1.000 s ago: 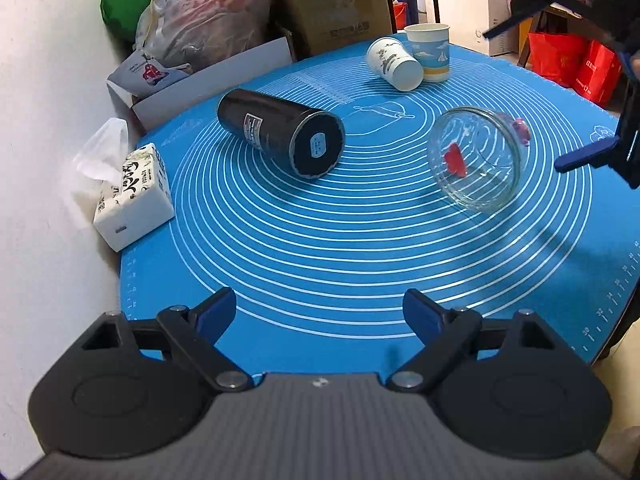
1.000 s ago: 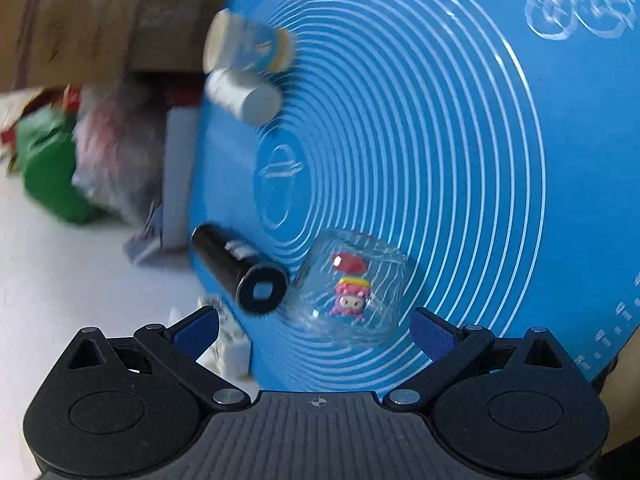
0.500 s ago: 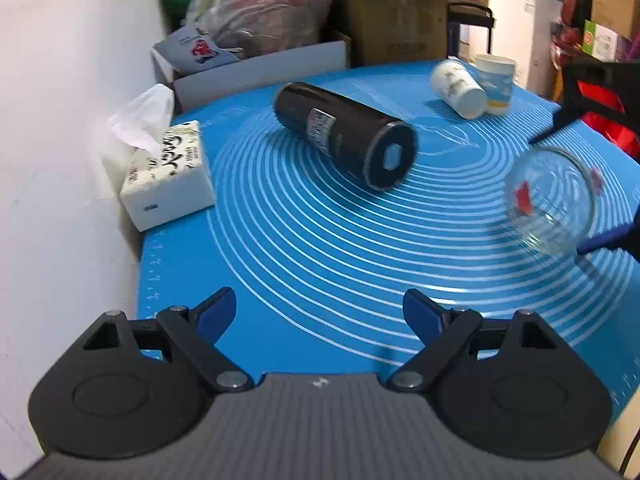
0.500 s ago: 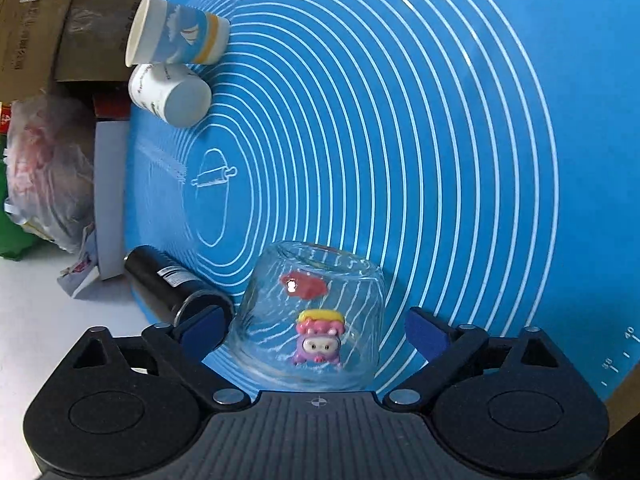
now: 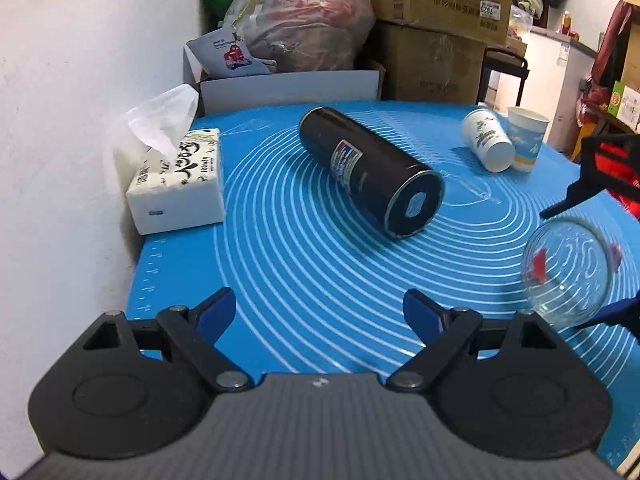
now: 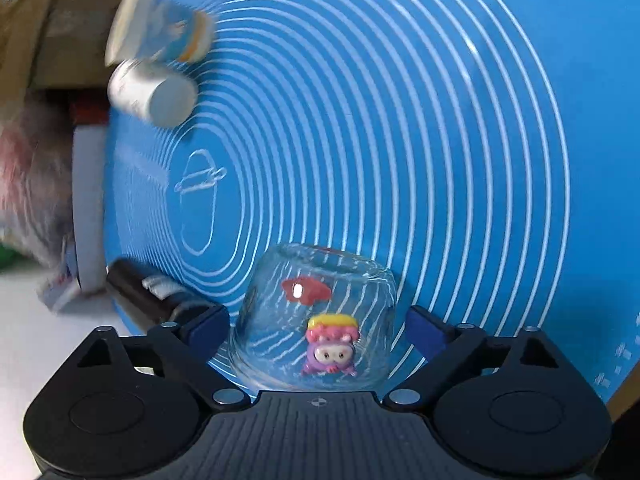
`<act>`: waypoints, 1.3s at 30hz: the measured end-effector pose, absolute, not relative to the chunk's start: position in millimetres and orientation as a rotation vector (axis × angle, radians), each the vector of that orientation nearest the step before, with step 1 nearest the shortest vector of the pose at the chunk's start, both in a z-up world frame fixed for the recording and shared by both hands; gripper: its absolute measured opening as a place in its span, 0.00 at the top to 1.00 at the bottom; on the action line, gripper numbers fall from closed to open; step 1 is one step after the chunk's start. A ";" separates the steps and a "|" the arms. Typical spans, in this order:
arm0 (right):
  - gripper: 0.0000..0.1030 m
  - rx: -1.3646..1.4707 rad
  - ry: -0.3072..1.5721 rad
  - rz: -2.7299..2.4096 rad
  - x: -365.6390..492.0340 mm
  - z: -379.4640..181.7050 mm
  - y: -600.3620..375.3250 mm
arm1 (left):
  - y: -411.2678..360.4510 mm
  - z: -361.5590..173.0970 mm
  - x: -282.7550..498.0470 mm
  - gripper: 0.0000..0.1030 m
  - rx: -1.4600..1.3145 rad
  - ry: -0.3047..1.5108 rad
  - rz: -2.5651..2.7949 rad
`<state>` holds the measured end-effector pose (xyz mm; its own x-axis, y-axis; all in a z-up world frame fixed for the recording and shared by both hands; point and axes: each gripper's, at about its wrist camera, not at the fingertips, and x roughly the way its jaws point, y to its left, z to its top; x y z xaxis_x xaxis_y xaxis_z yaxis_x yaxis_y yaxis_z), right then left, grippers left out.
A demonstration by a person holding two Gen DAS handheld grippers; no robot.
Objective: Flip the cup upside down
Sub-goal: 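Lift the jar with the right gripper and rotate it mouth down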
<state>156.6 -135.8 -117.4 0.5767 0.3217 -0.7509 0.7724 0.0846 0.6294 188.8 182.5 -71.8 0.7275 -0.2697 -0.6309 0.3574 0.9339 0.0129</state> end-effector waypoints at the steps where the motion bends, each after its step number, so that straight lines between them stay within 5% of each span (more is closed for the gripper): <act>1: 0.11 1.510 0.979 -0.437 156.4 -118.4 -135.8 | 181.3 -71.8 188.8 0.12 0.141 0.669 -0.352; 5: 0.22 1.513 0.997 -0.441 160.2 -119.5 -129.1 | 178.6 -72.7 191.1 0.12 0.145 0.660 -0.362; 39: 0.21 0.762 0.840 -0.163 163.5 -91.5 -102.2 | 182.7 -66.0 181.1 0.12 0.110 0.618 -0.358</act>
<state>163.5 -102.2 -91.5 0.6720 0.1573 -0.7236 0.4158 0.7285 0.5444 181.1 182.7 -66.0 0.7556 -0.2956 -0.5845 0.3605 0.9328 -0.0057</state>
